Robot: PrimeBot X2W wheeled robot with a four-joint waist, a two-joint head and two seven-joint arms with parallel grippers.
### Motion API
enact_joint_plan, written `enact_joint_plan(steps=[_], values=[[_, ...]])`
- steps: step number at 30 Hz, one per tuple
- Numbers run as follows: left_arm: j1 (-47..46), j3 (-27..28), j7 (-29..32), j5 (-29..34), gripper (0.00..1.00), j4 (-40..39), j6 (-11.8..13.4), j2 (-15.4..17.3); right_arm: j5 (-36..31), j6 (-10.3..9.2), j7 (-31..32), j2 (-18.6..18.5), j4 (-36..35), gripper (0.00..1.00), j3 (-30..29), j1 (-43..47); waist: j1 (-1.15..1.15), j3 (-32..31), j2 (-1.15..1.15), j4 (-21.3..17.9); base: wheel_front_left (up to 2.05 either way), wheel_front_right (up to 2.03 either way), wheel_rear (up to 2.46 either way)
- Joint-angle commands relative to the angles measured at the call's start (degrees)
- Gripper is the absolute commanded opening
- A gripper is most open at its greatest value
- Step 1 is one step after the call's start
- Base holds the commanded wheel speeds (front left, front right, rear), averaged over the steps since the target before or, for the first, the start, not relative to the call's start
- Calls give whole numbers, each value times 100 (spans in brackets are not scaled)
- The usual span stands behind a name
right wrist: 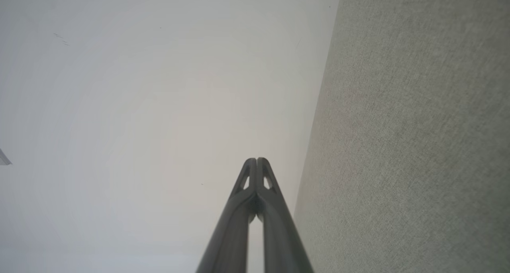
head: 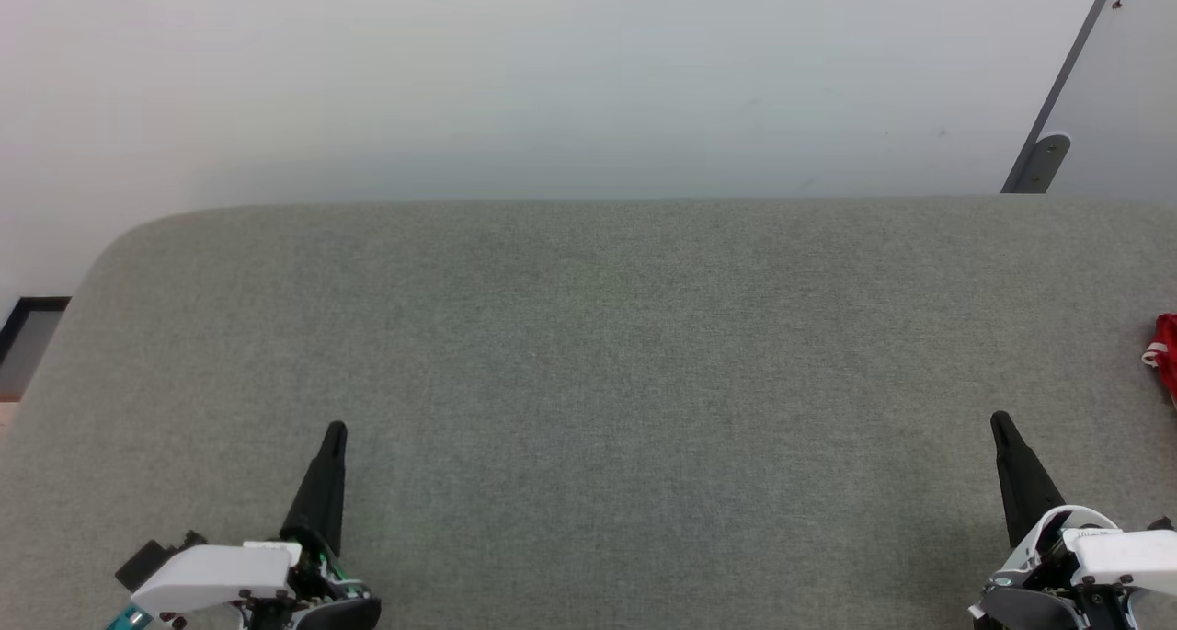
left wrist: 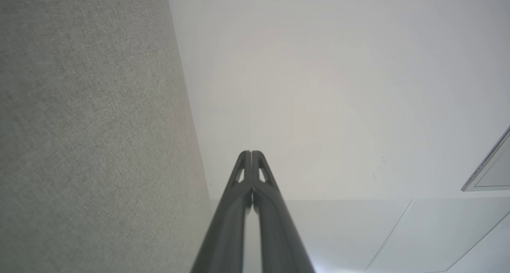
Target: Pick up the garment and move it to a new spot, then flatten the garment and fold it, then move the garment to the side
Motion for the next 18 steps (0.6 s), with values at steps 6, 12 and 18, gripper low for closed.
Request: enact_joint_plan(steps=[6, 12, 18], values=[[-55, 19, 13, 46, 0, 10, -32, -12, -9, -6, 8, 23, 1, 0, -6, -18, 0, 0, 0, 0, 0, 0, 0], [-56, 27, 18, 56, 0, 11, -32, -19, -11, -6, 10, 25, 1, 0, -8, -18, 0, 0, 0, 0, 0, 0, 0], [-57, 34, 28, 64, 0, 11, -32, -24, -13, -6, 11, 26, 1, 0, -9, -18, 0, 0, 0, 0, 0, 0, 0]])
